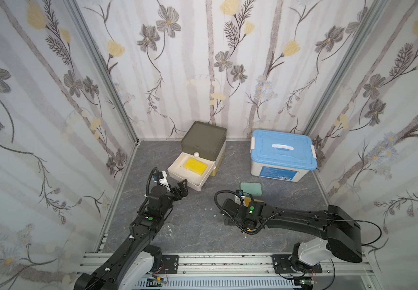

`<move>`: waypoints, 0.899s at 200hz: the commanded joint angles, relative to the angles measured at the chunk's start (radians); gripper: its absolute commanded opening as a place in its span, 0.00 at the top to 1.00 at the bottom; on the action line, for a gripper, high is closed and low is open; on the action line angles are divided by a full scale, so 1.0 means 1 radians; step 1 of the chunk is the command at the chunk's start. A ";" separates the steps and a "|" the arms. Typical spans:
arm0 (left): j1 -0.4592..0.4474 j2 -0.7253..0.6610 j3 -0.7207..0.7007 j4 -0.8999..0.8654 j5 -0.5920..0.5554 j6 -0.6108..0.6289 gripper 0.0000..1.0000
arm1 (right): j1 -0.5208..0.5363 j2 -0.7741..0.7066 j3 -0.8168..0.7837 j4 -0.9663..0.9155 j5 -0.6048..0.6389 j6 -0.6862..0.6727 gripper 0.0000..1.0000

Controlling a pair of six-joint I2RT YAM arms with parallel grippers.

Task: Take the sponge out of the drawer
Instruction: Adjust the sponge at the center of the board.

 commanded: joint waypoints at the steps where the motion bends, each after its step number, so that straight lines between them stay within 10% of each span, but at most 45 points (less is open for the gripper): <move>1: 0.000 -0.010 -0.005 0.029 0.001 -0.006 0.00 | -0.001 0.004 -0.025 -0.004 0.031 0.005 0.04; 180: 0.000 0.008 -0.001 0.035 -0.003 -0.005 0.00 | 0.045 -0.090 -0.178 -0.116 -0.051 0.033 0.08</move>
